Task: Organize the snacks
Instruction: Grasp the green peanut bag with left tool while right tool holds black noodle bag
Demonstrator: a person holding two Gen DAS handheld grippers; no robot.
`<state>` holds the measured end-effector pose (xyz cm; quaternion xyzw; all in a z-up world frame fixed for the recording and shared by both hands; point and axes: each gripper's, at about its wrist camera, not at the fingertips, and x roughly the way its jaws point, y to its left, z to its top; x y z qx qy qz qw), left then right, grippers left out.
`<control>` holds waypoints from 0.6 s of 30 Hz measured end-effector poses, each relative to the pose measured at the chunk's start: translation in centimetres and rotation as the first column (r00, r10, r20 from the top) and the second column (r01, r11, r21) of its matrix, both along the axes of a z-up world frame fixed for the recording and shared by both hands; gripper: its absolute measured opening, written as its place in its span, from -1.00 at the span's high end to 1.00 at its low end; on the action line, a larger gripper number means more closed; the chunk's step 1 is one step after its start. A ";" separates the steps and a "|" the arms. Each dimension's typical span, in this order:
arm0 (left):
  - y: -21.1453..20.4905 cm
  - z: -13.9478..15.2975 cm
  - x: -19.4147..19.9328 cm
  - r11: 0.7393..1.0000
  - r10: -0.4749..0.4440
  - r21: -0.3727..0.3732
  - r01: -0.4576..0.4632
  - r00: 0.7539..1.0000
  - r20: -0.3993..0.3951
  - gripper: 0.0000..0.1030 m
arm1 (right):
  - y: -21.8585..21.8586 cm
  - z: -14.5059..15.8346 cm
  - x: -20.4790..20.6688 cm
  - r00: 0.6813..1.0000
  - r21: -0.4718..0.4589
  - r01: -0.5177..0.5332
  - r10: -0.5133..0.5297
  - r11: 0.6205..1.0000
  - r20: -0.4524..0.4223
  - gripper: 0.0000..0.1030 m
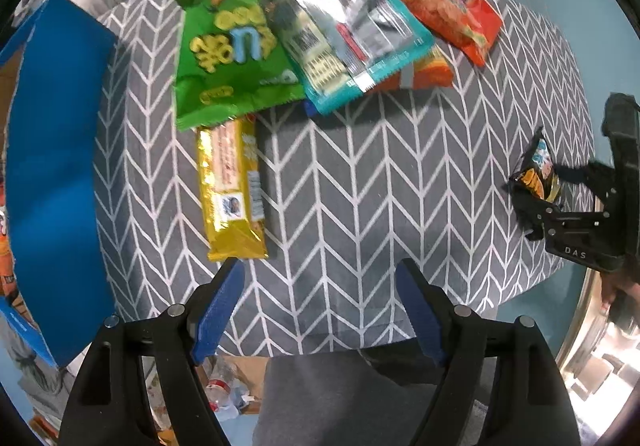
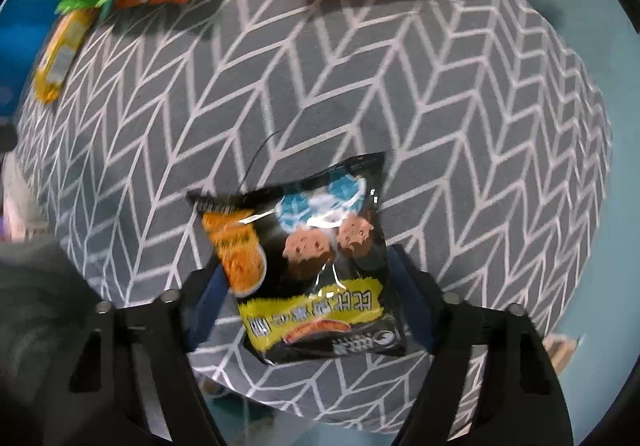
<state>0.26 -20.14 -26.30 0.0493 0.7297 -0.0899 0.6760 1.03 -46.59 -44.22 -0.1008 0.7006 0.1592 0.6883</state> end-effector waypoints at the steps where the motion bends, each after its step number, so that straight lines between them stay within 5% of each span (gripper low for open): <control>1: 0.2 0.2 0.3 1.000 0.010 -0.001 -0.010 1.000 0.004 -0.53 | -0.1 0.2 0.3 0.999 0.023 0.037 -0.037 0.999 0.002 -0.24; 9: 1.4 2.3 2.8 0.997 0.074 0.004 -0.075 0.994 0.078 -0.54 | 0.2 1.1 2.6 0.979 0.140 0.196 -0.202 0.971 0.034 -0.18; 18: 3.5 3.1 6.9 0.984 0.174 0.000 -0.176 0.975 0.136 -0.56 | 2.8 3.8 6.6 0.964 0.223 0.234 -0.255 0.947 0.071 -0.18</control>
